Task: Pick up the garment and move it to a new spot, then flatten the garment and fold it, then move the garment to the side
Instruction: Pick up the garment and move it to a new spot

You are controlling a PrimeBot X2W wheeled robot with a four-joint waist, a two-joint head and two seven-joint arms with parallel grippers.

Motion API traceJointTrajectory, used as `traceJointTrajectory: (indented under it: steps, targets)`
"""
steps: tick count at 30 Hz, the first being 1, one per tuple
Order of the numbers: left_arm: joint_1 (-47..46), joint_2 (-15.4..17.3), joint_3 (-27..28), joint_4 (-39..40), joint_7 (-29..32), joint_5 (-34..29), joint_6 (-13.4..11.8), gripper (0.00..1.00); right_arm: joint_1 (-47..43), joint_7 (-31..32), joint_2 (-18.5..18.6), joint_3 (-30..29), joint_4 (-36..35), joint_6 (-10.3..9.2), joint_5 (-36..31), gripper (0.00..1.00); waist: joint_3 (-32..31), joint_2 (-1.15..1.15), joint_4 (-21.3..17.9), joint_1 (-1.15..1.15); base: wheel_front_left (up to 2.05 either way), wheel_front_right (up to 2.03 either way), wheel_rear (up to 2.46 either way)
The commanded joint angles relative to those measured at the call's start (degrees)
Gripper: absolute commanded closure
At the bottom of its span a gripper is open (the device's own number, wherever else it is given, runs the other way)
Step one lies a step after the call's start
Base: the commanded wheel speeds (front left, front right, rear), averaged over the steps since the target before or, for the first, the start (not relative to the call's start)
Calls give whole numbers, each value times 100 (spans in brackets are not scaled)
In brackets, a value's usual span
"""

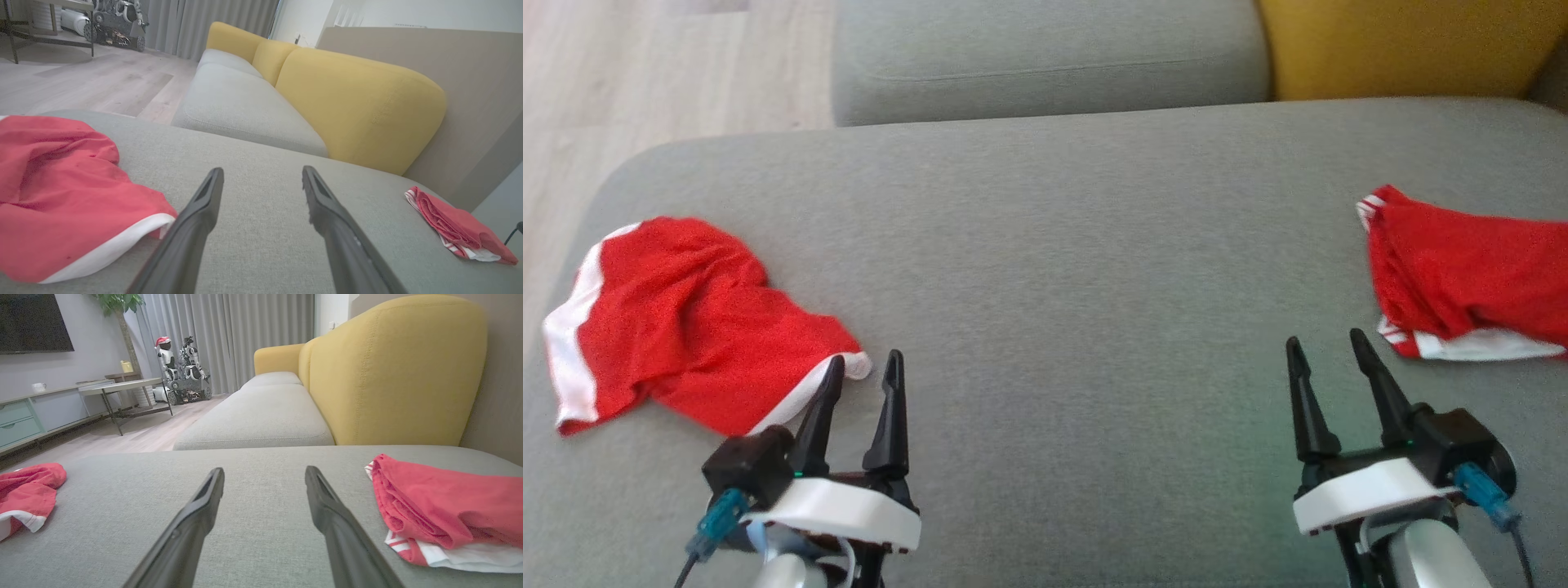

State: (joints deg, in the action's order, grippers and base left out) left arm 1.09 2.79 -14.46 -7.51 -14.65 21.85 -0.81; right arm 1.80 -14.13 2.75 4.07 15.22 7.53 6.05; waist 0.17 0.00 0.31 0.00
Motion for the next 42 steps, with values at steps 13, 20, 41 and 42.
traceJointTrajectory:
  steps: [13, 20, 41, 42]
  targets:
    - [-297, 9, 428, 276, -35, -63, -40, 0, 203, 9, 13, 522, -186, -4, 207, 0, 0, 0, 1302, 0, 0, 0, 0]
    - [-223, 9, 552, 262, -35, -89, -44, 0, 196, 39, 13, 708, -123, -4, 265, 0, -34, 0, 1872, 0, 0, 0, 0]
    - [-262, 9, 907, 160, -35, 75, -101, 0, 267, 94, 13, 956, -14, -4, 332, 0, 138, 0, 2145, 0, 0, 0, 0]
    - [-303, 9, 975, 128, -35, 55, -125, 0, 276, 103, 13, 944, -30, -4, 319, 0, 181, 0, 2111, 0, 0, 0, 0]
